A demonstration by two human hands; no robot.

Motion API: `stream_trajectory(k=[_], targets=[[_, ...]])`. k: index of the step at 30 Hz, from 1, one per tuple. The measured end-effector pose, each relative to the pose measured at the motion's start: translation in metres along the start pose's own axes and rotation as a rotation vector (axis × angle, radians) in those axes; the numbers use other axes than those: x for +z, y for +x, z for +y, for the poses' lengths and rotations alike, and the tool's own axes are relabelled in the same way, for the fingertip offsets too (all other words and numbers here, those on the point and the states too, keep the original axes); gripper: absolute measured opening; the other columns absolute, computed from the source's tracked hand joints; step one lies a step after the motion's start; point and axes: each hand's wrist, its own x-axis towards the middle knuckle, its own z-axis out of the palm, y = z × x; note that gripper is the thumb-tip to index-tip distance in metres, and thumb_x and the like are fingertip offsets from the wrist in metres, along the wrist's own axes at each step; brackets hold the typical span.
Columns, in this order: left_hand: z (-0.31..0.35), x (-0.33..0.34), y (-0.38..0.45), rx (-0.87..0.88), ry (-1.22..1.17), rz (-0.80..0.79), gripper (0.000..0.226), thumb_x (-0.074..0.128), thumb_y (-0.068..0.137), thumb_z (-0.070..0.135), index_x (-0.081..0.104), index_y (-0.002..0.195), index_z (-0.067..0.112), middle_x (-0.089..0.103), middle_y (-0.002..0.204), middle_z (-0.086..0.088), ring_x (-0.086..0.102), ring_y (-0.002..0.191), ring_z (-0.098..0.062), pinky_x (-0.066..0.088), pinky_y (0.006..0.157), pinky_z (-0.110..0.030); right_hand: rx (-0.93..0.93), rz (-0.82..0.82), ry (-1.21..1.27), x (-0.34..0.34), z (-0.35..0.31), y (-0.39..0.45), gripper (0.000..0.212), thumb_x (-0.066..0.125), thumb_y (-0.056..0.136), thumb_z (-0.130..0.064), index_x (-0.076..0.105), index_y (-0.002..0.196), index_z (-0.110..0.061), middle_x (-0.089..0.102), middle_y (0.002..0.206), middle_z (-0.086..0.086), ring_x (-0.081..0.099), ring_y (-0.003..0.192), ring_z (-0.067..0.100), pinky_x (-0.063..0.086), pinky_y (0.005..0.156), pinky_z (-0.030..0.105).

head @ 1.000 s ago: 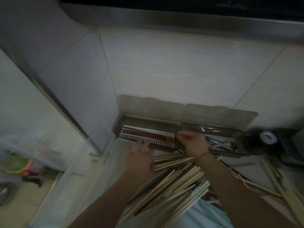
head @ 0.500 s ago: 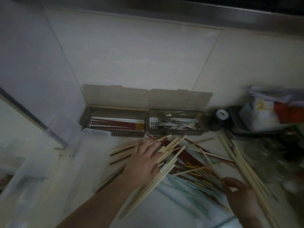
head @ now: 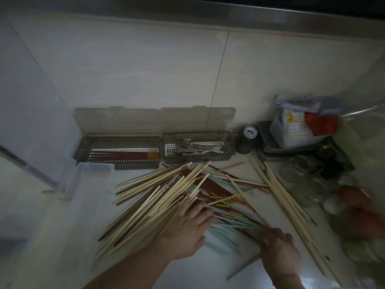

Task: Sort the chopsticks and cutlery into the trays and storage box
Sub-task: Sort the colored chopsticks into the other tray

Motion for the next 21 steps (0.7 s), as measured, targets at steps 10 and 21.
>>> stream_trajectory(k=[10, 21], targets=[[0.002, 0.004, -0.004, -0.054, 0.073, -0.02, 0.06, 0.038, 0.096, 0.051, 0.038, 0.148, 0.021, 0.042, 0.152, -0.005, 0.03, 0.144, -0.032, 0.003, 0.114, -0.062, -0.071, 0.119, 0.012, 0.0, 0.012, -0.014, 0.018, 0.059, 0.071, -0.035, 0.071, 0.07, -0.021, 0.066, 0.083, -0.001, 0.056, 0.074, 0.034, 0.048, 0.052, 0.036], [-0.003, -0.018, 0.011, -0.031, -0.119, 0.166, 0.05, 0.041, 0.097, 0.046, 0.041, 0.142, 0.023, 0.043, 0.144, 0.004, 0.029, 0.14, -0.022, 0.019, 0.115, -0.053, 0.2, 0.266, 0.741, -0.08, 0.058, 0.004, 0.024, 0.063, 0.088, -0.006, 0.071, 0.086, -0.029, 0.067, 0.071, -0.018, 0.06, 0.064, -0.005, 0.043, 0.057, 0.007]])
